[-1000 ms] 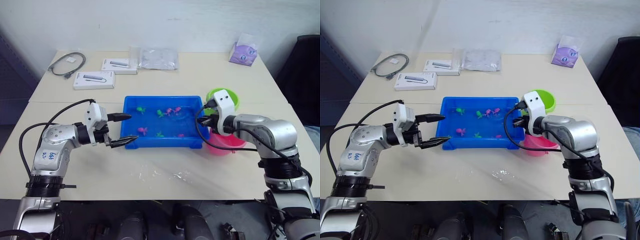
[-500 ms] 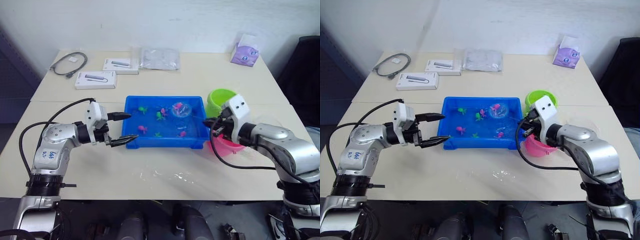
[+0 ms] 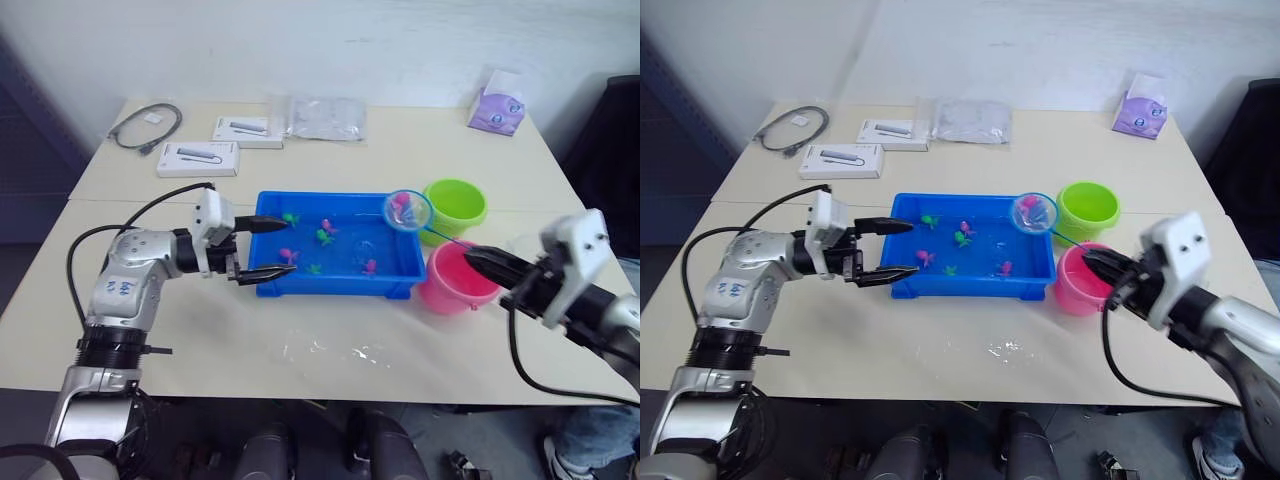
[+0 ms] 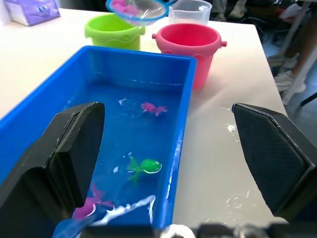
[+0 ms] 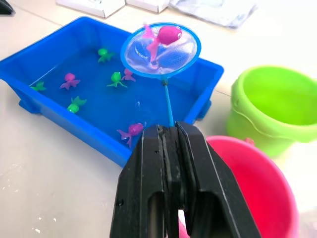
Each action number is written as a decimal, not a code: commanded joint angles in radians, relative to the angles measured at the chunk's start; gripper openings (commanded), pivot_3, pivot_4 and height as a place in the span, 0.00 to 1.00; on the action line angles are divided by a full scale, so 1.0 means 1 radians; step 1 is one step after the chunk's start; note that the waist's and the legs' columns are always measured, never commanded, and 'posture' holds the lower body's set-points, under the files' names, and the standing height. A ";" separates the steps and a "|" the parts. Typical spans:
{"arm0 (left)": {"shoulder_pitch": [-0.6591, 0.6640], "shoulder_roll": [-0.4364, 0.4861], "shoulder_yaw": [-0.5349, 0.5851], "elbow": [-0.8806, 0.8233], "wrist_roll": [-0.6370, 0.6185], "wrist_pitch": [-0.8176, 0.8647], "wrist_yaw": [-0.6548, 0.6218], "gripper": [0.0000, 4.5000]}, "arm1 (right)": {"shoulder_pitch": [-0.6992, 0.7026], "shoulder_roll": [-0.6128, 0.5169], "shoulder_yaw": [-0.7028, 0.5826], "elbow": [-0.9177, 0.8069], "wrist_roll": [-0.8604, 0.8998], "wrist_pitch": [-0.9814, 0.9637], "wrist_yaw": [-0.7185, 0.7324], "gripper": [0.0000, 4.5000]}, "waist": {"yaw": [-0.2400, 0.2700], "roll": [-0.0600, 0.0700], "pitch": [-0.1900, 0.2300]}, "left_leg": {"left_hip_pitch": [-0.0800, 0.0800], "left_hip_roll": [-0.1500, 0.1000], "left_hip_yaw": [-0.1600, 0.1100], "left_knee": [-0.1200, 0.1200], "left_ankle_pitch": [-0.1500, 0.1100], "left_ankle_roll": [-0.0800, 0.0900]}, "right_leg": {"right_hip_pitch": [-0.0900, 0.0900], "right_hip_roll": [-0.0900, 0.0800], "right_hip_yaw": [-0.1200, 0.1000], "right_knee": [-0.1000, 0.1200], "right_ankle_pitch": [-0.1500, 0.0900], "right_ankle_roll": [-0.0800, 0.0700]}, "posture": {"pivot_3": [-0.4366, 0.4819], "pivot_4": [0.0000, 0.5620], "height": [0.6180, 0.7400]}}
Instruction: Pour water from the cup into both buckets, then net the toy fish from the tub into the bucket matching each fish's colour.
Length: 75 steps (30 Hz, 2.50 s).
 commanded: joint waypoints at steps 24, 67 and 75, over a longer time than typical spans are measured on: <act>-0.062 -0.082 -0.043 0.049 0.006 -0.015 -0.070 0.98 | 0.521 0.165 -0.109 0.229 -0.578 -1.035 0.090 0.00 | -0.003 0.000 0.000 | 0.004 -0.003 0.003 0.000 0.001 0.002 | 0.002 0.001 0.004 0.001 0.001 0.002 | 0.48 0.27 1.00; -0.027 -0.088 -0.050 0.003 0.007 -0.038 -0.045 0.98 | 0.498 -0.133 -0.087 0.676 -1.486 -1.774 -0.638 0.00 | -0.027 0.000 0.000 | 0.015 0.000 0.014 -0.002 0.002 -0.002 | 0.003 0.000 0.018 0.003 0.000 0.001 | 0.48 0.27 1.00; -0.010 -0.076 -0.037 0.000 0.003 -0.034 -0.041 0.98 | 0.491 -0.120 0.012 0.597 -1.149 -1.725 -0.507 0.00 | -0.028 0.000 0.000 | 0.015 0.000 0.014 -0.002 0.002 -0.002 | 0.003 0.000 0.019 0.003 0.000 0.001 | 0.48 0.27 1.00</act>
